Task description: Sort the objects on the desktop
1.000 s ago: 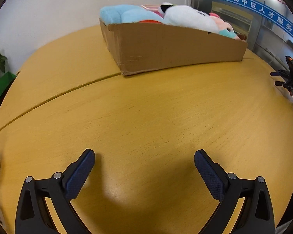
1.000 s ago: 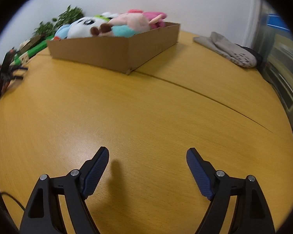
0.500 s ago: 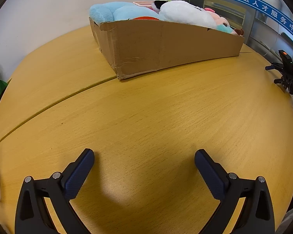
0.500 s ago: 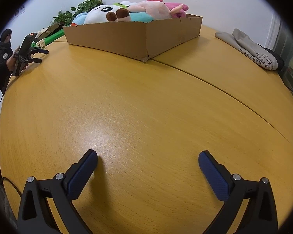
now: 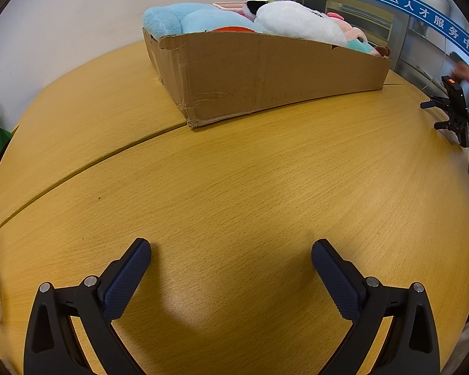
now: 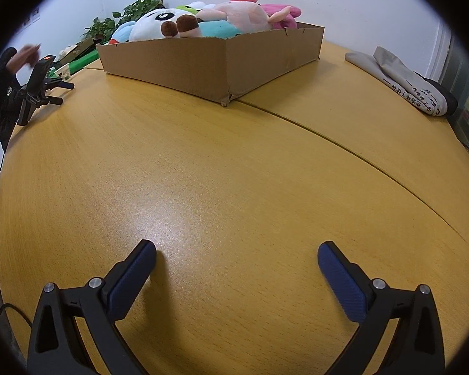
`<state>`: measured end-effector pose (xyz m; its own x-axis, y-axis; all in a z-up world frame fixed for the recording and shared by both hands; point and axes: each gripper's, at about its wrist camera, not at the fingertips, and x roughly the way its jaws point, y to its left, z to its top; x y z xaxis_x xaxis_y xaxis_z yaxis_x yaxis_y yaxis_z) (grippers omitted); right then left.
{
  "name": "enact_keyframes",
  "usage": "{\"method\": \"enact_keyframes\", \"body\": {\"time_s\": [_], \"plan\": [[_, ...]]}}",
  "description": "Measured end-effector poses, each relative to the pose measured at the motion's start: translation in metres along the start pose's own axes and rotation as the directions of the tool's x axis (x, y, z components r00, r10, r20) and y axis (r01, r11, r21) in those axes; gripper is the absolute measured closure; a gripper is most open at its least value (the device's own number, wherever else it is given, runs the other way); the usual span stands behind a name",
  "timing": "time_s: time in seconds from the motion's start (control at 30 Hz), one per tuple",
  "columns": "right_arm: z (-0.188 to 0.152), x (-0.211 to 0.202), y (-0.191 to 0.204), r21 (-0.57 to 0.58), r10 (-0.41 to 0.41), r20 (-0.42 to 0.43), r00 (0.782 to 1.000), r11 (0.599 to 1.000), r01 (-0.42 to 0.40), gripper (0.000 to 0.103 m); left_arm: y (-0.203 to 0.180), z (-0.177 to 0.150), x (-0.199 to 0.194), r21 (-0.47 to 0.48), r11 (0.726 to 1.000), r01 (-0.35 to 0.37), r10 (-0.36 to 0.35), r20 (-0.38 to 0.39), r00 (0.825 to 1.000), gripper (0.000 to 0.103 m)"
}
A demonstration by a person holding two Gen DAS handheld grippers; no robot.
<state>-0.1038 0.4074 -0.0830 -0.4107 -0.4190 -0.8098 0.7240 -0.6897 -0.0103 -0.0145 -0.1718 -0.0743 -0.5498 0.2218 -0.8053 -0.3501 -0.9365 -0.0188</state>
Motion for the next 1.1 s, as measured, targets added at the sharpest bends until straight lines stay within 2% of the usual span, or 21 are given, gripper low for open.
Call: {"method": "enact_keyframes", "body": {"time_s": [0.17, 1.1], "plan": [[0.0003, -0.0002, -0.0005, 0.000, 0.001, 0.000, 1.000, 1.000, -0.001, 0.000, 0.0097, 0.0013, 0.0031, 0.000, 1.000, 0.002, -0.002, -0.001, 1.000, 0.000], [0.0005, 0.0003, 0.0017, 0.001, 0.001, 0.001, 1.000, 1.000, -0.001, 0.000, 0.0097, 0.0069, 0.0084, 0.001, 1.000, -0.003, 0.003, -0.004, 1.000, 0.000]]}}
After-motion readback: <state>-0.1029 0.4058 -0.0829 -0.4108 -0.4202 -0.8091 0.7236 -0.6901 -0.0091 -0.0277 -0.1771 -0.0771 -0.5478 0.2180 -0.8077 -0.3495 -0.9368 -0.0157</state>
